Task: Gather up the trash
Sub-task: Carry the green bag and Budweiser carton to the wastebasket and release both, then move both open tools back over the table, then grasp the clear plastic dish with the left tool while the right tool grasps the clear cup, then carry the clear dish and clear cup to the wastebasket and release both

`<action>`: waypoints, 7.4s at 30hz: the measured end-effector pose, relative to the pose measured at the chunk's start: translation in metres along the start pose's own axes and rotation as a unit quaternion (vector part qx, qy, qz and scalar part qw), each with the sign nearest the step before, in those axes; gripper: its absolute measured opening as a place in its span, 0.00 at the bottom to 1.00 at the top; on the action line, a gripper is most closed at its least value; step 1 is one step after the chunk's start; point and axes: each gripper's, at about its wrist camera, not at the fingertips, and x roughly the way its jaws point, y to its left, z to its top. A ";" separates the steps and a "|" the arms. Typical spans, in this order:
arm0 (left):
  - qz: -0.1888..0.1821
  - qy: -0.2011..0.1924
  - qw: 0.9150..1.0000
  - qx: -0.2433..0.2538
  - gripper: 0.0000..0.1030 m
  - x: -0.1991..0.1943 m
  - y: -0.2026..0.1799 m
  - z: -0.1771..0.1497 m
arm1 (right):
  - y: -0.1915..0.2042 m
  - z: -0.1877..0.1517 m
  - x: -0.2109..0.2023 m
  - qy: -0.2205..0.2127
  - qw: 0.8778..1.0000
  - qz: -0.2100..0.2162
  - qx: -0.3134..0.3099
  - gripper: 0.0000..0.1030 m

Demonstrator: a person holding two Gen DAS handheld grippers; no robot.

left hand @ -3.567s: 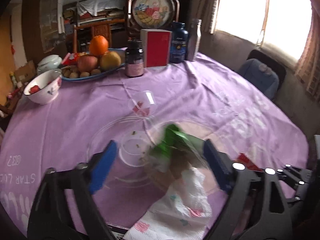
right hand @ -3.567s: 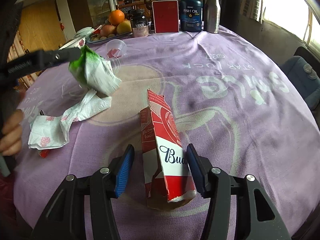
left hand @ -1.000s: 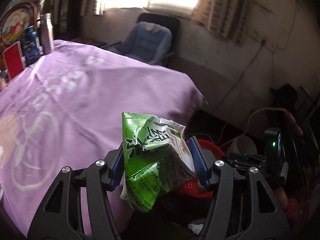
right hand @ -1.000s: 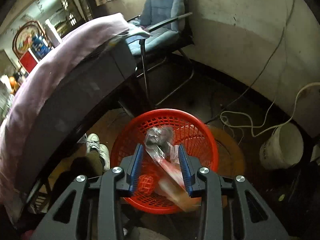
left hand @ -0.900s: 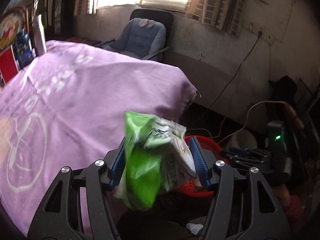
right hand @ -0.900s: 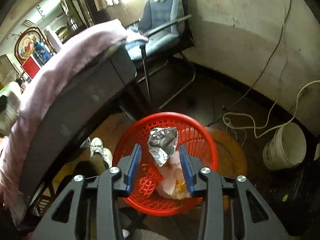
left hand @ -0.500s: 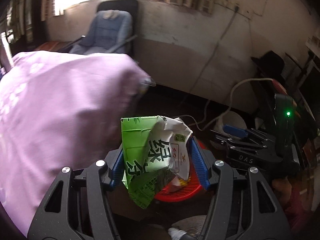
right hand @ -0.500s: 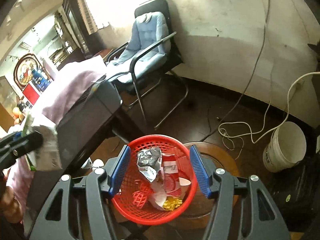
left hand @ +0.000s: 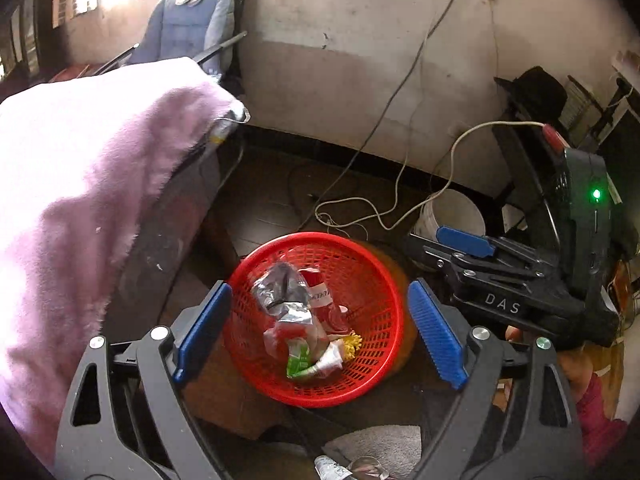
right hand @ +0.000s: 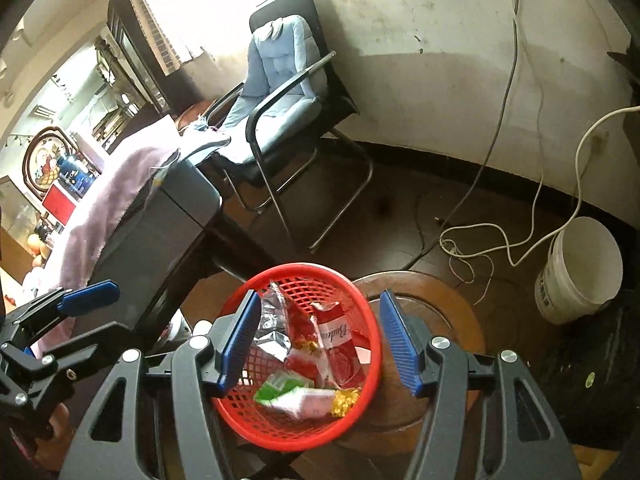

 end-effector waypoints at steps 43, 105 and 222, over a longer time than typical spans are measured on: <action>0.225 -0.187 0.931 -0.218 0.93 -0.249 0.192 -0.124 | 0.215 -0.014 -0.082 -0.029 0.977 0.082 -0.196 0.94; 0.347 -0.059 0.805 -0.478 0.52 -0.324 0.527 -0.244 | 0.727 -0.038 0.180 0.118 0.889 0.250 -0.365 0.93; 0.216 -0.157 0.961 -0.064 0.50 -0.139 0.038 -0.053 | 0.085 -0.010 -0.043 -0.054 0.990 0.057 -0.114 0.50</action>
